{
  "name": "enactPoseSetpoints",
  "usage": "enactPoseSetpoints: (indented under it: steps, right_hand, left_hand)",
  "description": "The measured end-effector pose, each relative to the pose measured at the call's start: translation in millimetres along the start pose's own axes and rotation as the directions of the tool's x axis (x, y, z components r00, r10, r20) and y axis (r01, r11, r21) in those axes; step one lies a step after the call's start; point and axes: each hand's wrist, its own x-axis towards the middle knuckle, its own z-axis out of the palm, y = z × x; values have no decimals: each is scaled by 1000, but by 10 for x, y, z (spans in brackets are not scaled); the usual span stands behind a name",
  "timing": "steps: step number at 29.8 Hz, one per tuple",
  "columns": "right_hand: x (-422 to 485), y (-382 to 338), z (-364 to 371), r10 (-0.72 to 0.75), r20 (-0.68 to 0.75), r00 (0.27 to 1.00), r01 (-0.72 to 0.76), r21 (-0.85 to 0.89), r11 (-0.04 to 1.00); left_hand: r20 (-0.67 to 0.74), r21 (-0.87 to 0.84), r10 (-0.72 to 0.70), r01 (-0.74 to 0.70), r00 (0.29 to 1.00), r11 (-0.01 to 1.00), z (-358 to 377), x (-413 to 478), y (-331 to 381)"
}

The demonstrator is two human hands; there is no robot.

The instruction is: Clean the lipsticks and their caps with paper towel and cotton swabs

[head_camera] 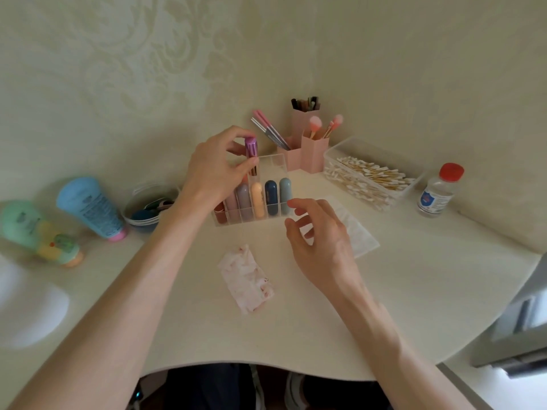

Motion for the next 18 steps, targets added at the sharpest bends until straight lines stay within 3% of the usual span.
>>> enactPoseSetpoints:
  steps: [18]
  right_hand:
    - [-3, 6, 7, -12, 9, 1000, 12, -10, 1000]
  left_hand:
    - [47, 96, 23, -27, 999, 995, 48, 18, -57]
